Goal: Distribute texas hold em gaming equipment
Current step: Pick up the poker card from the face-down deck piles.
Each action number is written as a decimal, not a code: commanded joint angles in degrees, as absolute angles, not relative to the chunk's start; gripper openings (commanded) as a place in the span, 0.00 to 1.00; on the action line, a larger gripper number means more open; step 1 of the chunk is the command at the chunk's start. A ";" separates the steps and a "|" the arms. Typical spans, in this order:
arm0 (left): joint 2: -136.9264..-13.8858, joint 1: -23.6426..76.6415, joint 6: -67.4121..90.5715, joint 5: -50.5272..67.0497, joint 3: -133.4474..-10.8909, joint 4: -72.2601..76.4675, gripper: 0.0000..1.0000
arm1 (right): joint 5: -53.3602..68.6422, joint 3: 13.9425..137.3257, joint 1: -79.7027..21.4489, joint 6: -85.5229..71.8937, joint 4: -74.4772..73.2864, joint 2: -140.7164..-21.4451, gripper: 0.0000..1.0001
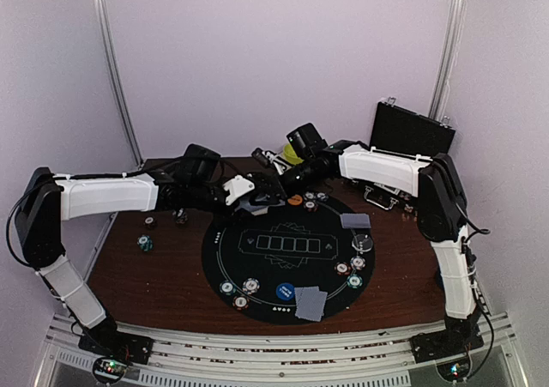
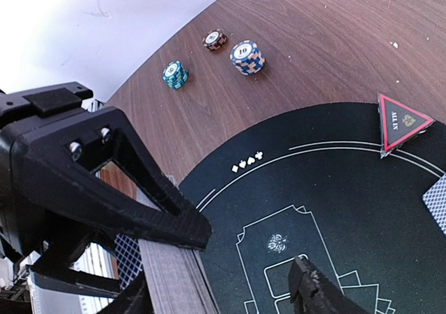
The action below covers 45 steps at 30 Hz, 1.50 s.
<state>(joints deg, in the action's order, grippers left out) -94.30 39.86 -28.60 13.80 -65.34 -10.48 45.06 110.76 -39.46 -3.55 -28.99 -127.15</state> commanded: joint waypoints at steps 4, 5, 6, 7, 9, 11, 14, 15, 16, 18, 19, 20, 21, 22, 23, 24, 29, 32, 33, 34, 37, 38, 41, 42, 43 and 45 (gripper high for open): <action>-93.99 40.22 -29.10 14.62 -65.24 -7.56 0.52 | 42.43 108.91 -37.44 -2.81 -29.65 -124.72 0.52; -94.08 40.21 -29.15 14.57 -65.22 -7.56 0.52 | 42.41 108.79 -37.44 -2.65 -29.84 -124.55 0.52; -94.09 40.23 -29.10 14.47 -65.17 -7.49 0.52 | 42.30 108.62 -37.44 -2.50 -29.99 -124.34 0.51; -94.18 40.21 -29.11 14.38 -65.07 -7.41 0.52 | 42.14 108.37 -37.36 -2.42 -30.03 -124.11 0.51; -94.36 40.20 -29.03 14.12 -65.04 -7.30 0.52 | 42.06 107.80 -37.34 -2.10 -30.23 -123.40 0.50; -94.61 40.21 -28.90 13.83 -65.12 -7.14 0.52 | 42.23 107.40 -37.27 -1.58 -30.54 -122.51 0.50; -95.13 40.19 -28.76 13.55 -65.15 -7.03 0.52 | 42.86 106.86 -37.27 -0.46 -31.10 -120.98 0.50; -95.26 40.17 -28.74 13.67 -65.21 -7.03 0.52 | 43.23 106.59 -37.27 -0.07 -31.19 -120.42 0.49; -95.34 40.17 -28.72 13.71 -65.21 -7.01 0.52 | 43.97 106.32 -37.27 0.24 -31.25 -120.03 0.49; -95.51 40.23 -28.65 13.78 -65.34 -7.03 0.52 | 45.91 105.97 -37.33 0.82 -31.52 -119.41 0.45; -95.61 40.18 -28.70 13.80 -65.37 -7.03 0.52 | 46.84 105.92 -37.35 1.08 -31.63 -119.24 0.39; -95.61 40.14 -28.66 13.88 -65.39 -7.03 0.52 | 47.83 105.83 -37.35 1.44 -31.88 -119.07 0.34; -95.60 40.16 -28.66 13.89 -65.39 -7.11 0.52 | 48.81 105.82 -37.35 1.80 -32.10 -119.06 0.30; -95.55 40.17 -28.66 13.90 -65.35 -7.07 0.52 | 49.70 105.82 -37.35 2.00 -32.24 -118.94 0.23; -95.54 40.21 -28.70 13.89 -65.31 -7.04 0.52 | 50.41 105.89 -37.42 2.15 -32.33 -118.93 0.17; -95.54 40.19 -28.66 13.89 -65.30 -7.06 0.52 | 50.92 105.97 -37.44 2.19 -32.53 -118.94 0.13; -95.46 40.20 -28.53 13.67 -65.22 -6.88 0.52 | 50.67 104.65 -37.44 2.10 -32.34 -117.51 0.57; -95.49 40.18 -28.15 13.10 -65.21 -6.62 0.52 | 49.61 101.83 -37.40 1.37 -29.77 -115.51 0.63; -95.45 40.17 -28.01 12.55 -65.24 -6.33 0.52 | 49.06 100.37 -37.32 0.34 -28.19 -114.74 0.63; -95.53 40.19 -27.78 11.88 -65.29 -6.14 0.52 | 48.62 98.37 -37.21 -0.78 -26.39 -114.01 0.64; -95.73 40.11 -27.27 10.22 -65.21 -5.33 0.52 | 48.52 93.89 -36.83 -5.26 -20.59 -112.09 0.62; -95.79 40.14 -27.24 10.07 -65.14 -5.13 0.52 | 48.67 92.79 -36.75 -6.63 -19.16 -111.80 0.59; -96.06 40.13 -27.13 9.79 -65.26 -5.16 0.52 | 50.68 90.44 -36.66 -10.25 -15.70 -111.73 0.54; -96.15 40.12 -27.12 9.72 -65.30 -5.18 0.52 | 52.14 89.53 -36.65 -11.58 -14.22 -111.70 0.53; -96.17 40.12 -27.13 9.63 -65.26 -5.11 0.52 | 53.77 88.45 -36.65 -13.86 -12.36 -111.61 0.53; -96.30 40.16 -27.12 9.51 -65.19 -5.01 0.52 | 57.60 86.59 -36.65 -17.59 -7.67 -111.74 0.52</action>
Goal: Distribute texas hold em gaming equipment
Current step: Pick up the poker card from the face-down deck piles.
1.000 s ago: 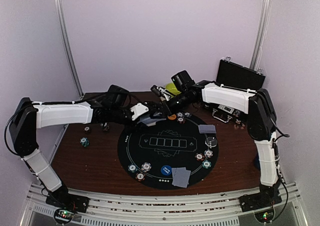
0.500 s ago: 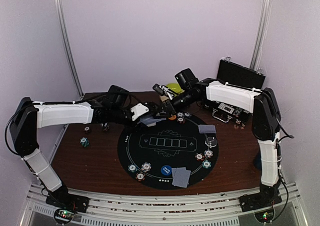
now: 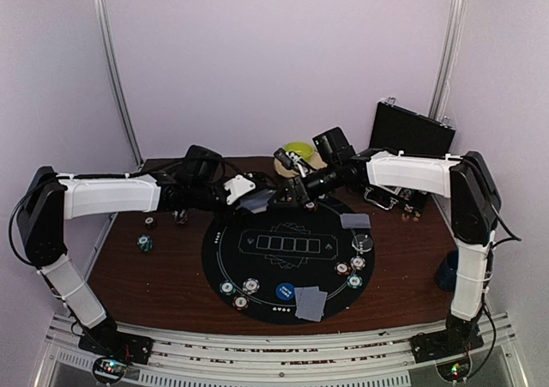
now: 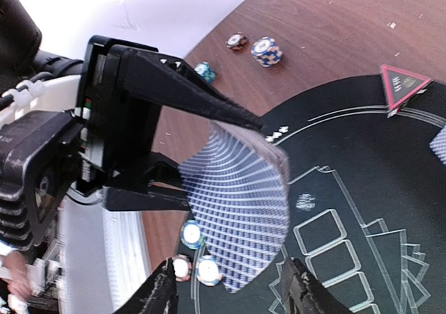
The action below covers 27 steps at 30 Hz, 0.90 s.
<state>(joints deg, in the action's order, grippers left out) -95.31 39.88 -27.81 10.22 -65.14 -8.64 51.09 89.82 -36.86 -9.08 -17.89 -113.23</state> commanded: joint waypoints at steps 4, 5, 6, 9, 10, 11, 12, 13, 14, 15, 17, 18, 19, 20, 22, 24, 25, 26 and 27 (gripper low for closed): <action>-96.49 40.11 -27.14 9.20 -65.30 -4.92 0.52 | 63.39 82.63 -36.65 -29.24 5.09 -111.86 0.48; -96.55 40.22 -27.13 9.08 -65.30 -4.86 0.52 | 64.04 82.15 -36.65 -31.07 6.91 -111.96 0.47; -96.59 40.18 -27.08 9.11 -65.24 -4.84 0.52 | 64.20 81.95 -36.65 -32.05 7.74 -112.09 0.47; -96.88 40.13 -27.14 9.08 -65.30 -4.84 0.51 | 62.42 81.83 -36.65 -33.23 8.25 -112.95 0.44; -96.92 40.12 -27.09 9.06 -65.38 -4.90 0.52 | 62.16 81.86 -36.65 -33.56 8.26 -113.24 0.43; -97.00 40.18 -27.11 9.09 -65.39 -4.91 0.52 | 62.06 81.97 -36.65 -33.87 8.35 -113.67 0.42; -97.07 40.12 -27.23 9.03 -65.39 -4.92 0.52 | 61.79 82.00 -36.63 -34.17 8.45 -113.94 0.41; -97.06 40.13 -27.20 8.97 -65.39 -4.88 0.52 | 61.53 82.17 -36.65 -34.29 8.26 -114.08 0.39; -97.03 40.17 -27.19 8.97 -65.31 -4.87 0.52 | 61.27 82.12 -36.57 -34.34 8.14 -114.21 0.38; -97.04 40.09 -27.24 8.96 -65.30 -4.86 0.52 | 60.78 82.17 -36.56 -34.32 7.93 -114.26 0.36; -97.14 40.13 -27.23 8.96 -65.24 -4.83 0.52 | 58.17 82.81 -36.55 -32.62 4.74 -114.31 0.33; -97.12 40.09 -27.22 9.01 -65.22 -4.83 0.52 | 56.80 83.30 -36.56 -31.30 2.97 -114.33 0.33; -97.24 40.15 -27.18 8.97 -65.22 -4.83 0.52 | 55.53 83.54 -36.49 -30.27 1.80 -114.33 0.33; -97.31 40.16 -27.20 8.97 -65.21 -4.83 0.52 | 54.93 83.53 -36.31 -30.01 1.42 -114.36 0.33; -97.43 40.12 -27.24 8.97 -65.23 -4.79 0.52 | 55.05 83.20 -36.06 -30.52 2.07 -114.31 0.33; -97.49 40.16 -27.30 8.92 -65.22 -4.83 0.52 | 54.71 83.14 -36.04 -30.52 1.96 -114.17 0.30; -97.61 40.17 -27.30 8.90 -65.21 -4.83 0.52 | 54.45 83.14 -36.04 -30.59 1.86 -114.17 0.28; -97.67 40.13 -27.27 8.92 -65.26 -4.83 0.52 | 54.37 83.08 -36.04 -30.65 1.85 -114.13 0.25; -97.65 40.16 -27.27 8.90 -65.30 -4.83 0.52 | 54.14 83.06 -36.04 -30.65 1.80 -114.12 0.21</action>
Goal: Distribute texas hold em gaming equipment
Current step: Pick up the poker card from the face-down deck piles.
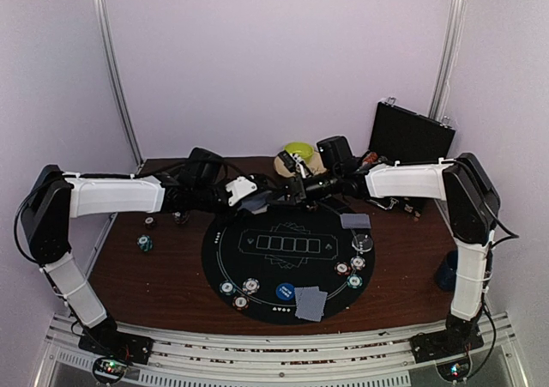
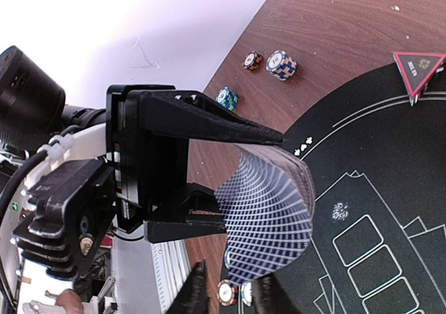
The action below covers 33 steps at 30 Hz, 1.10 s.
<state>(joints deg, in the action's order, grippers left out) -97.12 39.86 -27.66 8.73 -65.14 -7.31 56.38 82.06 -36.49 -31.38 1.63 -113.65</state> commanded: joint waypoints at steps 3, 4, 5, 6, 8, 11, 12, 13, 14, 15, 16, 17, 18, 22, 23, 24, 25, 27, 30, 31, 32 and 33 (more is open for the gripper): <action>-97.83 40.15 -27.29 8.89 -65.39 -4.97 0.52 | 53.51 83.14 -36.04 -30.38 1.32 -114.16 0.12; -97.97 40.09 -27.25 8.88 -65.39 -4.93 0.52 | 53.39 83.27 -36.00 -30.33 1.12 -114.21 0.10; -97.92 40.11 -27.27 8.92 -65.39 -4.92 0.52 | 53.21 83.36 -35.94 -30.36 0.92 -114.24 0.09; -98.03 40.14 -27.31 8.90 -65.46 -5.00 0.52 | 53.24 83.40 -35.95 -30.21 0.81 -114.24 0.09; -98.02 40.09 -27.32 8.86 -65.41 -5.01 0.52 | 53.17 83.29 -35.95 -30.15 0.61 -114.19 0.08; -98.03 40.12 -27.31 8.71 -65.39 -5.01 0.52 | 53.05 83.09 -35.82 -29.94 0.58 -114.01 0.03; -98.00 40.16 -27.30 8.71 -65.39 -5.01 0.52 | 53.05 83.02 -35.76 -29.89 0.58 -113.91 0.02; -98.04 40.16 -27.32 8.72 -65.31 -5.01 0.52 | 53.13 82.79 -35.69 -29.88 0.72 -113.65 0.01; -98.04 40.09 -27.29 8.66 -65.29 -4.97 0.52 | 53.21 82.53 -35.56 -29.88 0.90 -113.39 0.01; -98.05 40.16 -27.27 8.62 -65.24 -4.88 0.52 | 53.32 82.14 -35.47 -30.06 1.32 -113.30 0.00; -98.00 40.12 -27.25 8.58 -65.17 -4.85 0.52 | 53.44 81.73 -35.34 -30.40 1.80 -112.98 0.00; -98.00 40.08 -27.30 8.47 -65.13 -4.84 0.52 | 53.47 81.21 -35.27 -30.76 2.29 -112.75 0.00; -98.04 40.08 -27.25 8.39 -65.05 -4.71 0.52 | 53.58 80.73 -35.13 -31.09 2.88 -112.56 0.00; -98.13 40.10 -27.20 8.02 -64.97 -4.57 0.52 | 54.38 79.20 -34.49 -33.22 5.13 -112.26 0.00; -98.18 40.09 -27.18 7.87 -64.95 -4.49 0.52 | 54.48 78.94 -34.31 -33.56 5.56 -112.31 0.00; -98.17 40.01 -27.18 7.77 -64.95 -4.48 0.52 | 54.53 78.71 -34.12 -33.84 5.85 -112.32 0.00; -98.23 40.05 -27.22 7.74 -64.87 -4.48 0.52 | 54.64 78.40 -34.04 -34.26 6.30 -112.18 0.00; -98.20 40.07 -27.17 7.68 -64.86 -4.37 0.52 | 54.93 78.00 -33.77 -35.02 7.21 -112.02 0.00; -98.33 40.07 -27.20 7.65 -64.80 -4.36 0.52 | 55.80 77.51 -33.66 -36.22 8.93 -111.73 0.00; -98.43 40.06 -27.16 7.57 -64.78 -4.31 0.52 | 56.47 77.25 -33.63 -37.04 10.21 -111.65 0.00; -98.50 40.08 -27.21 7.58 -64.82 -4.31 0.52 | 57.11 76.92 -33.61 -38.32 11.64 -111.60 0.00; -98.58 40.05 -27.20 7.64 -64.86 -4.31 0.52 | 57.94 76.64 -33.66 -39.47 13.03 -111.62 0.00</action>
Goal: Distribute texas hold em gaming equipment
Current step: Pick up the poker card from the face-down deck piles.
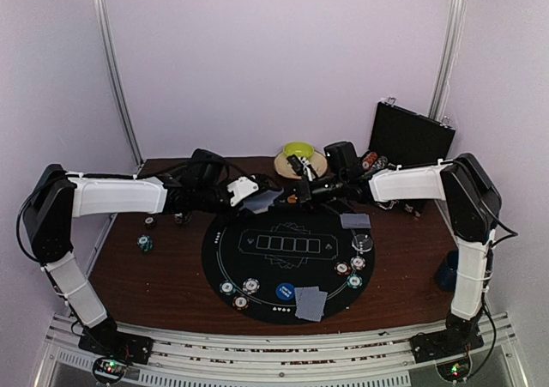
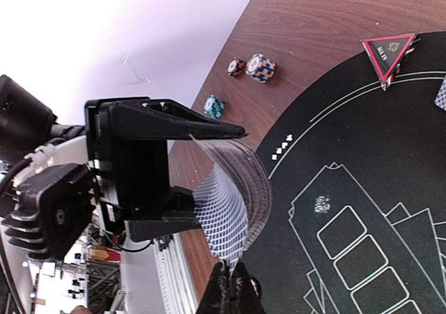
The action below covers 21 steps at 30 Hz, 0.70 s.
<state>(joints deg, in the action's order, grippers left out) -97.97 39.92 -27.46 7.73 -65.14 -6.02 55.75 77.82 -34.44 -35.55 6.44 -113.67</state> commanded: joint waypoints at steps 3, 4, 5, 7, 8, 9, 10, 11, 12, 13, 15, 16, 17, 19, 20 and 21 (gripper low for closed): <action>-98.70 40.05 -27.17 7.68 -65.03 -4.48 0.52 | 58.22 76.62 -33.66 -40.92 14.33 -111.93 0.07; -98.70 40.02 -27.18 7.65 -65.04 -4.48 0.52 | 58.08 76.83 -33.66 -41.29 14.45 -112.05 0.13; -98.77 40.03 -27.17 7.65 -65.04 -4.56 0.52 | 57.98 77.01 -33.73 -41.55 14.48 -112.26 0.16; -98.79 40.06 -27.17 7.74 -65.12 -4.65 0.52 | 57.67 77.39 -33.83 -41.66 14.21 -112.73 0.22; -98.79 40.01 -27.14 7.78 -65.13 -4.66 0.52 | 57.58 77.47 -33.79 -41.75 14.03 -112.83 0.23; -98.85 40.03 -27.19 7.74 -65.13 -4.66 0.52 | 57.52 77.58 -33.83 -41.87 14.09 -112.99 0.24; -98.81 40.02 -27.14 7.77 -65.15 -4.66 0.52 | 57.46 77.60 -33.84 -41.92 14.10 -113.14 0.24; -98.91 40.07 -27.16 7.85 -65.13 -4.66 0.52 | 57.15 77.61 -33.83 -41.93 14.03 -113.25 0.25; -98.88 40.02 -27.15 7.84 -65.20 -4.74 0.52 | 56.83 77.65 -33.91 -41.94 13.87 -113.34 0.25; -98.88 40.04 -27.12 7.87 -65.21 -4.74 0.52 | 56.77 77.81 -33.99 -41.85 13.67 -113.68 0.25; -98.83 40.03 -27.17 7.93 -65.21 -4.72 0.52 | 56.60 78.34 -34.17 -41.76 13.19 -114.22 0.26; -98.87 40.05 -27.15 7.96 -65.21 -4.74 0.52 | 56.54 78.64 -34.26 -41.73 12.92 -114.53 0.26; -98.82 40.05 -27.18 7.93 -65.17 -4.70 0.52 | 56.45 79.06 -34.40 -41.53 12.32 -114.87 0.26; -98.81 40.04 -27.21 7.93 -65.13 -4.75 0.52 | 55.92 79.84 -34.57 -40.89 10.87 -115.48 0.26; -98.79 40.02 -27.20 7.96 -65.13 -4.75 0.52 | 55.89 80.01 -34.62 -40.74 10.70 -115.62 0.26; -98.79 40.04 -27.16 8.04 -65.13 -4.75 0.52 | 55.81 80.13 -34.63 -40.59 10.48 -115.80 0.26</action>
